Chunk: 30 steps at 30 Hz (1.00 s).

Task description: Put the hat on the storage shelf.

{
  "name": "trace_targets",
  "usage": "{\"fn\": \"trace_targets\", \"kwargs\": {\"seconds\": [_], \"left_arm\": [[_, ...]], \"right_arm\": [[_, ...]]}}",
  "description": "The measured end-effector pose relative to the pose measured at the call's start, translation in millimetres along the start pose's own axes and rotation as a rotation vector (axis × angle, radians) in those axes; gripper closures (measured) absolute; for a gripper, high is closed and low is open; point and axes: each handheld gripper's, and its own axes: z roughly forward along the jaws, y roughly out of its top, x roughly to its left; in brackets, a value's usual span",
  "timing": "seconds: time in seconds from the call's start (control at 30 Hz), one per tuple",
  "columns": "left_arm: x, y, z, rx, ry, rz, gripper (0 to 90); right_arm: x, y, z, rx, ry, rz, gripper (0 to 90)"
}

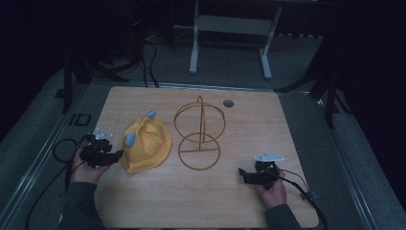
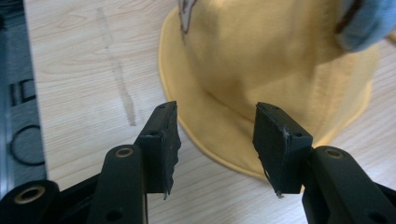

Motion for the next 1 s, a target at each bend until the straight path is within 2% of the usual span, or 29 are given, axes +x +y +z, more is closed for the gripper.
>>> {"fn": "trace_targets", "kwargs": {"seconds": [0.1, 0.27, 0.57, 1.0], "left_arm": [[0.3, 1.4, 0.1, -0.004, -0.010, -0.002, 50.1], [2.2, 8.1, -6.0, -0.001, 0.006, 0.007, 50.3], [9.8, 20.4, -22.1, -0.026, 0.023, 0.012, 50.2], [10.5, 38.3, -29.7, -0.028, 0.033, 0.043, 48.9]], "right_arm": [[0.0, 0.0, 0.0, 0.000, 0.000, 0.000, 13.3], [0.0, 0.0, 0.0, 0.000, 0.000, -0.001, 13.3], [0.0, 0.0, 0.0, 0.000, 0.000, 0.000, 13.3], [0.1, -0.2, -0.3, 0.000, 0.000, -0.001, 13.4]]}}
